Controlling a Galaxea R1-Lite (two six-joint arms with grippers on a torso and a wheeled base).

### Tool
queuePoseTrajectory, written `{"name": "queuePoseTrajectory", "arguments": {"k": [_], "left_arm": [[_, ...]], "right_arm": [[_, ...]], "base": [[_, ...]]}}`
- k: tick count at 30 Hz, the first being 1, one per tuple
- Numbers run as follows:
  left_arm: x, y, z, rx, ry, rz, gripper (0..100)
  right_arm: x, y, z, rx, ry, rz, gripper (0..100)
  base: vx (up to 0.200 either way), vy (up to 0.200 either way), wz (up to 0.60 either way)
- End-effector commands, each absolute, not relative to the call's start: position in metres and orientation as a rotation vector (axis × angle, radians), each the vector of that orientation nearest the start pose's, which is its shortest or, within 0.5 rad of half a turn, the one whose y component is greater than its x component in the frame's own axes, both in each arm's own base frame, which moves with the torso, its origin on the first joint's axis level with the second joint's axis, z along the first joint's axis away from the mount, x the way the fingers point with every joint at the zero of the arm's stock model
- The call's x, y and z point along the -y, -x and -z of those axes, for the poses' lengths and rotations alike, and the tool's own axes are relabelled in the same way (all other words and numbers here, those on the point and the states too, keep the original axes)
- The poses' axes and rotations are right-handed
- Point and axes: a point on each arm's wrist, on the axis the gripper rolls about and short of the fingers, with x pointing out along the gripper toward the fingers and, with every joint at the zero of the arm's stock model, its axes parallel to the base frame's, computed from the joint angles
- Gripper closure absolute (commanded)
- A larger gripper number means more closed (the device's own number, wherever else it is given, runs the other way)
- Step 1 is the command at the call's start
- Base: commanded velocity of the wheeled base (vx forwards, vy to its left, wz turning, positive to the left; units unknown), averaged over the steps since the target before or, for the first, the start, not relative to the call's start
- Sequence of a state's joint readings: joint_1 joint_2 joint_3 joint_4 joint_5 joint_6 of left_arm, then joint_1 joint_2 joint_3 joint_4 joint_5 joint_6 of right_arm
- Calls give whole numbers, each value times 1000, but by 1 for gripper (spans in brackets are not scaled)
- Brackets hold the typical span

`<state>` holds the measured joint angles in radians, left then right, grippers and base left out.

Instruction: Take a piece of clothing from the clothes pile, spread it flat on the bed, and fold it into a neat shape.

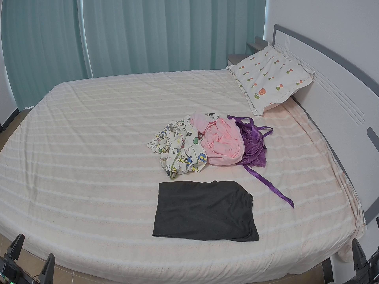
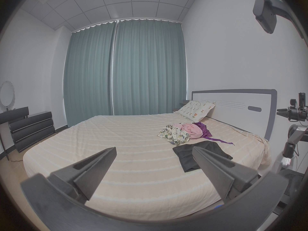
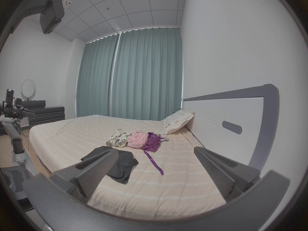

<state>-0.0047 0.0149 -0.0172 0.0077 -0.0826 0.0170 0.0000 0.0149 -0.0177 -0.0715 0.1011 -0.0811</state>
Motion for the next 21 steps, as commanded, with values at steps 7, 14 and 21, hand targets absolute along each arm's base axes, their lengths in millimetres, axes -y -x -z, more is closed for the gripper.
{"name": "queuePoseTrajectory", "arguments": {"k": [7,14,21], "left_arm": [[2,22,-75,-13,-16,88,0],[2,22,-75,-13,-16,88,0],[2,22,-75,-15,-15,88,0]], "right_arm": [[-2,23,-84,76,85,-92,0],[-2,23,-83,73,107,-68,0],[1,23,-76,-5,-1,31,0]], "base": [[0,0,0],[0,0,0],[0,0,0]]}}
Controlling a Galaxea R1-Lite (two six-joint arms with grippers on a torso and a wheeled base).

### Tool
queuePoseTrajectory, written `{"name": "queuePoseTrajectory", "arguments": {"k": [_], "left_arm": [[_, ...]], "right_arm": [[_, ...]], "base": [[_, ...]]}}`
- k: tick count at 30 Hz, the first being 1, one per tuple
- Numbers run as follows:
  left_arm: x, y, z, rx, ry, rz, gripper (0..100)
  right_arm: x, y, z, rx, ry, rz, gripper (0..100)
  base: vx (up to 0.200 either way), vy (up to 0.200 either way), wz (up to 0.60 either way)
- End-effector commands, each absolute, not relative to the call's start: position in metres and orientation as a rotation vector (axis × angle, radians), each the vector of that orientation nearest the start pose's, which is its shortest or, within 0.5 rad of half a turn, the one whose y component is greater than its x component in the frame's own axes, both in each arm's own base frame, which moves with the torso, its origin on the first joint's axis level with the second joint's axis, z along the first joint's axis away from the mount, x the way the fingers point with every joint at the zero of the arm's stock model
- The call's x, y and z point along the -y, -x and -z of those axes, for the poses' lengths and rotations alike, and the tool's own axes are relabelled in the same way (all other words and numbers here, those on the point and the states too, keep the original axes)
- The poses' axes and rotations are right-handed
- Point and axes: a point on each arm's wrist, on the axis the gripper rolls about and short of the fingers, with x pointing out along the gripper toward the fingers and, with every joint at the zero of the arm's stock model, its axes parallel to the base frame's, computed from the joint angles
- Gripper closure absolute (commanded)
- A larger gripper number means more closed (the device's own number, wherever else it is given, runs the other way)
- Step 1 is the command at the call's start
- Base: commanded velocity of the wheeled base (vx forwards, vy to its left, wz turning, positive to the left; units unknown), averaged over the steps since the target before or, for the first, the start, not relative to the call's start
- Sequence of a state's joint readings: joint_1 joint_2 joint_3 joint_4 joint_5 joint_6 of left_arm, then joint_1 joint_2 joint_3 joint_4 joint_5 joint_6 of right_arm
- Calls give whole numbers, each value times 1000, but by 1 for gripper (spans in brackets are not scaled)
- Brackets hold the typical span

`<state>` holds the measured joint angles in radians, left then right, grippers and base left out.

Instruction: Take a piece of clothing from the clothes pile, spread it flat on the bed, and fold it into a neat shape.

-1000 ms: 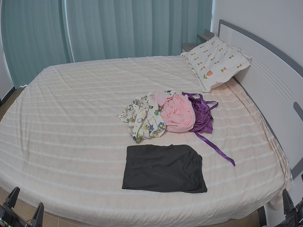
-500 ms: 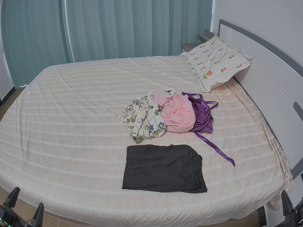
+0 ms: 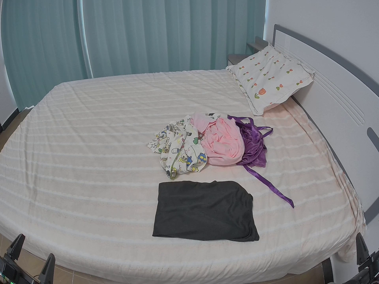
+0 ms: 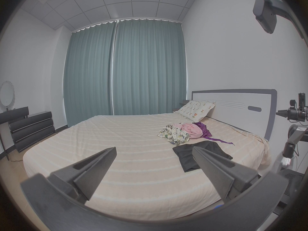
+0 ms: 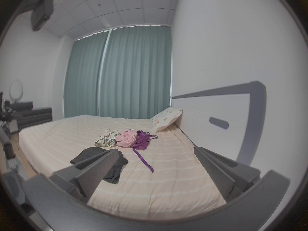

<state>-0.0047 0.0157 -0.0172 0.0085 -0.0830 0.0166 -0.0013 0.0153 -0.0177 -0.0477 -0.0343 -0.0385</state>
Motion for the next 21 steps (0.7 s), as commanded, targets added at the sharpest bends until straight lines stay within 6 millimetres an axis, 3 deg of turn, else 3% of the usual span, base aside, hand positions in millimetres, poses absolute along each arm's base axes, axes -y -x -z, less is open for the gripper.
{"name": "queuePoseTrajectory", "arguments": {"k": [1,21], "left_arm": [[2,22,-75,-15,-16,88,0],[2,23,-76,-12,-13,83,0]], "right_arm": [[1,24,-74,-37,7,26,0],[0,23,-76,-8,9,14,0]], "base": [[0,0,0],[0,0,0]]}}
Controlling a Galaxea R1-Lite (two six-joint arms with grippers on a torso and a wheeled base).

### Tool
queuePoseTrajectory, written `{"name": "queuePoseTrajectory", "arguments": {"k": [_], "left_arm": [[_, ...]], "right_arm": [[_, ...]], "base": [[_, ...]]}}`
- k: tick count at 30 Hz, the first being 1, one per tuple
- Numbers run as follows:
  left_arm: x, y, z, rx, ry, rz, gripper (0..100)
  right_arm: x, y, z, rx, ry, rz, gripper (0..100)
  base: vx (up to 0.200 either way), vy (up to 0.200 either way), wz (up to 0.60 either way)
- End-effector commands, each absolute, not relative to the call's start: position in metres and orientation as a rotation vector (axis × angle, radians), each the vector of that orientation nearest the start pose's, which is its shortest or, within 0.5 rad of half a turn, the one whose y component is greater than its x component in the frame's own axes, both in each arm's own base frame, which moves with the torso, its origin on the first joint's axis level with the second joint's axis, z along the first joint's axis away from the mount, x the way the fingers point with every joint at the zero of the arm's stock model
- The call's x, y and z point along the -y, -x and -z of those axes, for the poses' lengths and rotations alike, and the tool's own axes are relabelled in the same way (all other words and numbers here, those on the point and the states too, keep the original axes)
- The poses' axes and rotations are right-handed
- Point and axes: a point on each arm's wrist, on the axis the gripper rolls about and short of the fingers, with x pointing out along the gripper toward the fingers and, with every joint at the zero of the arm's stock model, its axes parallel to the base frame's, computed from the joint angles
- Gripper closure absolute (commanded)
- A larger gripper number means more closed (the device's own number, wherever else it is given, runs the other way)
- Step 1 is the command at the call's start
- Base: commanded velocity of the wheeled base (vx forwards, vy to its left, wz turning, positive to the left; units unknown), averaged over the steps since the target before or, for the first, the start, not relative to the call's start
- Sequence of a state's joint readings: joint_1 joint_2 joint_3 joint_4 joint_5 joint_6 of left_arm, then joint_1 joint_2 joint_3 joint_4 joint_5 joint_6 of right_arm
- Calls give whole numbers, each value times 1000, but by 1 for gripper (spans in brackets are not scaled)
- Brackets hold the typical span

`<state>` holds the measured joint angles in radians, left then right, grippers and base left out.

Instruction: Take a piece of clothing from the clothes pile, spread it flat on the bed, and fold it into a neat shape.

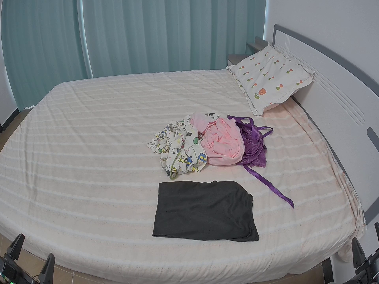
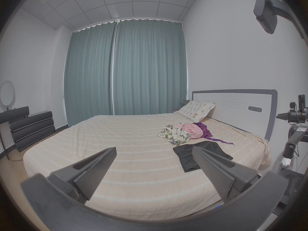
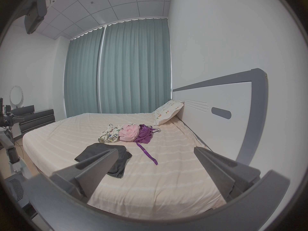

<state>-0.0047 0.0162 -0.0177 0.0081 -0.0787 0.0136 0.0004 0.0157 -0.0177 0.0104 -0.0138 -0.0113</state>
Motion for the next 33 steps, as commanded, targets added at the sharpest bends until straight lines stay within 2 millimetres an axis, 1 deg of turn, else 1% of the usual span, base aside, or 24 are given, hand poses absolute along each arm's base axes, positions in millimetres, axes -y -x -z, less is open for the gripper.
{"name": "queuePoseTrajectory", "arguments": {"k": [1,33], "left_arm": [[2,22,-75,-13,-13,83,0],[2,23,-75,-12,-13,83,0]], "right_arm": [[0,23,-76,-8,9,11,0],[0,23,-76,-8,8,11,0]], "base": [[0,0,0],[0,0,0]]}}
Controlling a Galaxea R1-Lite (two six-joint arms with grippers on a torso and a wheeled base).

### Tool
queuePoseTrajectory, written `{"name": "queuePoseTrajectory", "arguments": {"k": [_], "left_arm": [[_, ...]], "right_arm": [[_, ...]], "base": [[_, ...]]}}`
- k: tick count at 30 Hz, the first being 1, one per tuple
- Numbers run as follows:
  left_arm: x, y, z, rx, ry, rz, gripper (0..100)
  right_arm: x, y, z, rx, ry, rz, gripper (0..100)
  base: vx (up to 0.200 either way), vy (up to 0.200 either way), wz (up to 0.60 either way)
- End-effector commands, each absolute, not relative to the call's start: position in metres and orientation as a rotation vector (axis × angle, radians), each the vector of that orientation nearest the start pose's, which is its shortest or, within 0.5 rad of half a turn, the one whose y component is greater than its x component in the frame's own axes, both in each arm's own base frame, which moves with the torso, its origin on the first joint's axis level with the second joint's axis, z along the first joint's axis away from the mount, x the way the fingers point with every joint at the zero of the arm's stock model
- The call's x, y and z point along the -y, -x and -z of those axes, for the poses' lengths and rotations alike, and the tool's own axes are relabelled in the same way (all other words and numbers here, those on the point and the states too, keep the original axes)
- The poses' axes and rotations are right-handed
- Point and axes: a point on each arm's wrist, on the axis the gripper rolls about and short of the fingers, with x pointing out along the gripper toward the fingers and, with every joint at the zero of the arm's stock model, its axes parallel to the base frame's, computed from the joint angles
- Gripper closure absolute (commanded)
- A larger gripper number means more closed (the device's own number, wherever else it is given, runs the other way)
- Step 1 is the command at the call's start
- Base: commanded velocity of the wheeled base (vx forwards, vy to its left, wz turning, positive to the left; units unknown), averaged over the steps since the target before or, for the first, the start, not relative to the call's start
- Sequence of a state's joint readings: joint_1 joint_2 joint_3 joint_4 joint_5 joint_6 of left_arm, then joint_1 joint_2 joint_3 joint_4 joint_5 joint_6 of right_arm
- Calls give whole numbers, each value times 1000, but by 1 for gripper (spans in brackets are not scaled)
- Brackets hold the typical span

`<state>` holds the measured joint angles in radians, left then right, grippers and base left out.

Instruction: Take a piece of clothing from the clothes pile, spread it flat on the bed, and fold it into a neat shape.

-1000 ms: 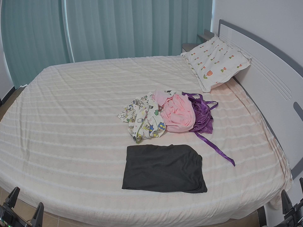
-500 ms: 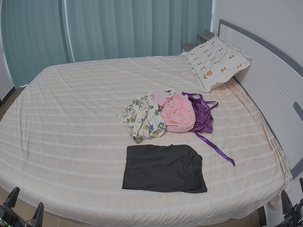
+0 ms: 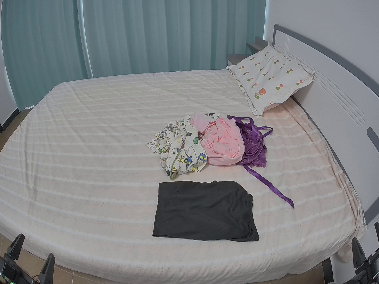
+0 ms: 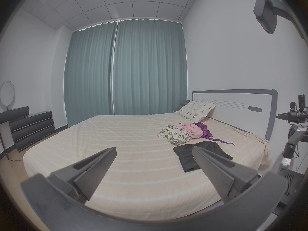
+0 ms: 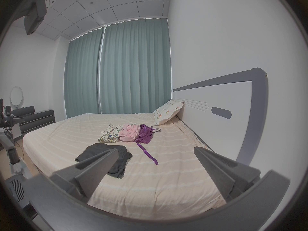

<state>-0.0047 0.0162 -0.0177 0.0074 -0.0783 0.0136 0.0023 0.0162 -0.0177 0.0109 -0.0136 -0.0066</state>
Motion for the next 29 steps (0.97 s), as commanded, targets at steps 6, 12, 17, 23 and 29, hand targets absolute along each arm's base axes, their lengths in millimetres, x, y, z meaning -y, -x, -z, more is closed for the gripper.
{"name": "queuePoseTrajectory", "arguments": {"k": [6,12,17,23,29], "left_arm": [[2,23,-76,-12,-13,83,0],[2,23,-76,-12,-13,84,0],[2,22,-75,-13,-13,84,0],[2,22,-75,-13,-13,84,0],[2,23,-76,-12,-13,84,0]], "right_arm": [[0,23,-76,-8,8,14,0],[0,23,-76,-9,8,11,0],[0,23,-76,-8,8,11,0],[0,23,-76,-8,6,14,0],[0,23,-76,-8,5,11,0]], "base": [[0,0,0],[0,0,0],[0,0,0],[0,0,0],[0,0,0]]}}
